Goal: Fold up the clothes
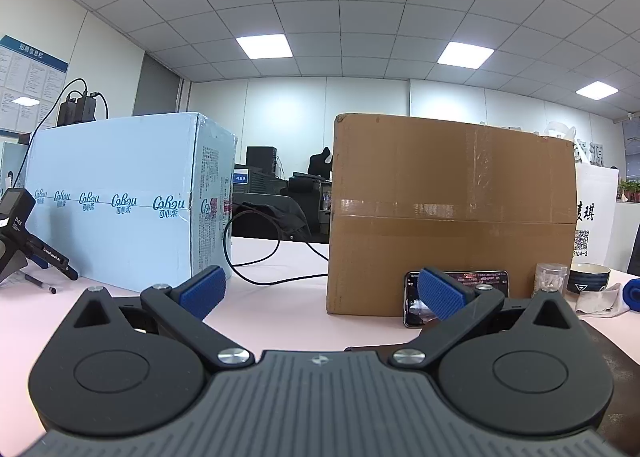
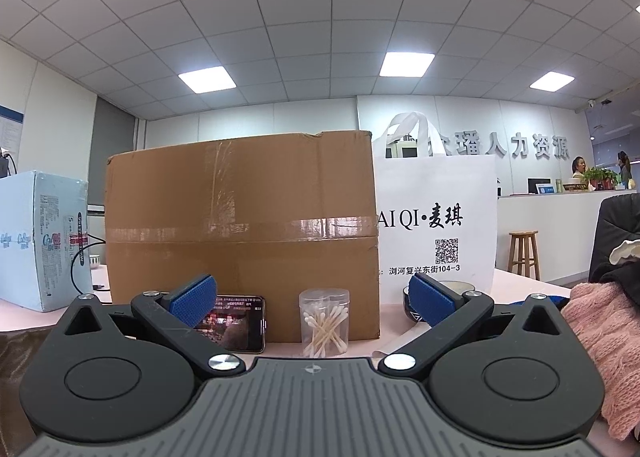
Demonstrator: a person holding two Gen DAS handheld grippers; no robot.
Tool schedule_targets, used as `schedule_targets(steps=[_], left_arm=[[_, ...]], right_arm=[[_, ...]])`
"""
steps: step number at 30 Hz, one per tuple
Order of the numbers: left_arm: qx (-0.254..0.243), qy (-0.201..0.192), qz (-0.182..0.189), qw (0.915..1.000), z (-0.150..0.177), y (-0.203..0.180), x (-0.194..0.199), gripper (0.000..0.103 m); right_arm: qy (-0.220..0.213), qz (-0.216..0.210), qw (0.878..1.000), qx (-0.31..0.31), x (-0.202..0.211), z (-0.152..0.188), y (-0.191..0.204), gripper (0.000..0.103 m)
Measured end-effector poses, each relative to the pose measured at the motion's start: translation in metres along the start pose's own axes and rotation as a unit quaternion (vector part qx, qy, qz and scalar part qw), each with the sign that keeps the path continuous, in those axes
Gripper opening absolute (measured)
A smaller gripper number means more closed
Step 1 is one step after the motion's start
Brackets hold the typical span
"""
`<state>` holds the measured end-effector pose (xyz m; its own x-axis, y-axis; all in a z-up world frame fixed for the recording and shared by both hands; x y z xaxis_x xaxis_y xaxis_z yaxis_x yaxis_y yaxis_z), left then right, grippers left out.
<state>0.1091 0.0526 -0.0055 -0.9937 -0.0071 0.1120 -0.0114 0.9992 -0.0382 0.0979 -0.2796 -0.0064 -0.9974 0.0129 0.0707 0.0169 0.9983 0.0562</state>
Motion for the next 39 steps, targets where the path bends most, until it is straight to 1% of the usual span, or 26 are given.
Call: schedule_targets(steps=[15,20,26,39], left_arm=[[-0.001,0.0,0.012,0.9999,-0.001,-0.002,0.0003,0.103],[0.004,-0.003,0.009,0.9999,-0.0011,0.0003,0.0024,0.103],[-0.002,-0.004,0.021,0.9998,-0.0015,-0.0038,0.0046,0.103],[-0.002,0.002,0.018,0.9998,-0.0015,-0.0035,0.0023,0.103]], right_arm=[[0.003,-0.003,1.0,0.0,0.0019,0.0008,0.0018,0.103],[0.003,-0.004,1.0,0.001,0.0012,0.0007,0.0015,0.103],[0.006,-0.009,1.0,-0.005,-0.0006,0.0014,0.0003,0.103],[0.008,-0.015,1.0,-0.009,-0.0017,0.0016,0.0004,0.103]])
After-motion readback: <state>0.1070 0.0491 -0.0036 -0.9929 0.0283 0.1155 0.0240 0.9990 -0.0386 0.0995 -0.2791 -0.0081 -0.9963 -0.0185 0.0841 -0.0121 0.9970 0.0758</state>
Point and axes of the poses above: each gripper's, at about its wrist camera, not at the fingertips, and x roughly against the way its jaws point, y to its left, z to its underside, the point moved 9 cm from there along -x, roughly the way its jaws point, and after that the axes turned 6 degrees about y, right-handed, at the moved point
